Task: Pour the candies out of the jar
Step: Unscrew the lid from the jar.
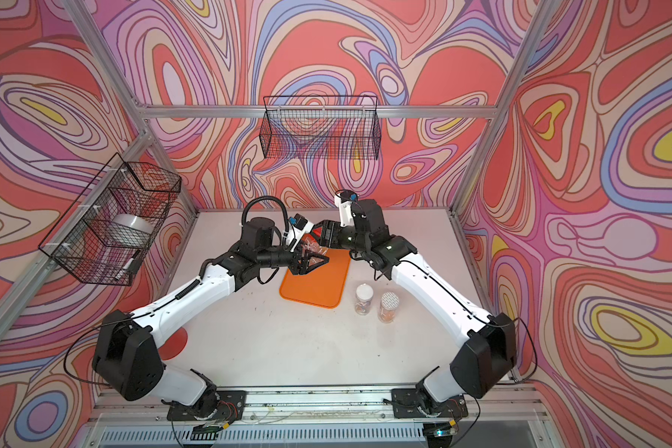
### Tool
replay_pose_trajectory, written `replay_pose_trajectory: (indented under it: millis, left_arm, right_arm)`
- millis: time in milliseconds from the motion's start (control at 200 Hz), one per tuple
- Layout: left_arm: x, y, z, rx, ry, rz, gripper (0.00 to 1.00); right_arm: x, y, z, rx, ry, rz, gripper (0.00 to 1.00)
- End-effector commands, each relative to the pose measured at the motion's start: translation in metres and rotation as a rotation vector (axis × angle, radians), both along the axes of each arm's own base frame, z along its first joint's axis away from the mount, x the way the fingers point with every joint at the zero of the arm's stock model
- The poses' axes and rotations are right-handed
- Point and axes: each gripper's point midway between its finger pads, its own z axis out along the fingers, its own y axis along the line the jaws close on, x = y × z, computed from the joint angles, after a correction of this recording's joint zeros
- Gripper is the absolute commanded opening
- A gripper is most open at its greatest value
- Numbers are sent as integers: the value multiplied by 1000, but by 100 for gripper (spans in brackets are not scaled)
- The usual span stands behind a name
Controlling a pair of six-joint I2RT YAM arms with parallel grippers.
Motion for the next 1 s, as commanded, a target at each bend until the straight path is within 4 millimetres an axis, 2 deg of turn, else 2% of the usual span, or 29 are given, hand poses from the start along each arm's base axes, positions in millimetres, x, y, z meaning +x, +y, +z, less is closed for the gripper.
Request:
replay_pose_trajectory:
  millis: [0,195,341,461,531,656,791,906,992]
  left_arm:
    - [-16,-9,40,-112,-36,-139,0]
    - [-26,-8,56,-179,-35,-202,0]
    - [-29,-9,60,-195,-21,-226,0]
    - [-28,-7,56,-168,-26,-199,0]
    - [-22,-3,52,-144,-38,-156,0]
    - [-8,4,42,-101,-59,-52,0]
    - [11,12,34,-57,-84,64,0]
    - [21,16,28,7,-118,135,0]
    - [25,15,22,73,-159,174,0]
  right_arm:
    - [-40,8,22,-35,-174,231,43]
    - [-63,-11,30,18,-220,344,34]
    - [-70,-6,29,48,-217,413,34]
    - [-57,-10,26,29,-205,364,35]
    - [-46,-15,28,22,-192,298,39]
    - [-19,-27,29,10,-116,115,67]
    - [1,-40,29,26,-32,-45,81]
    - [14,-50,27,31,17,-152,81]
    - [21,-49,27,32,24,-175,80]
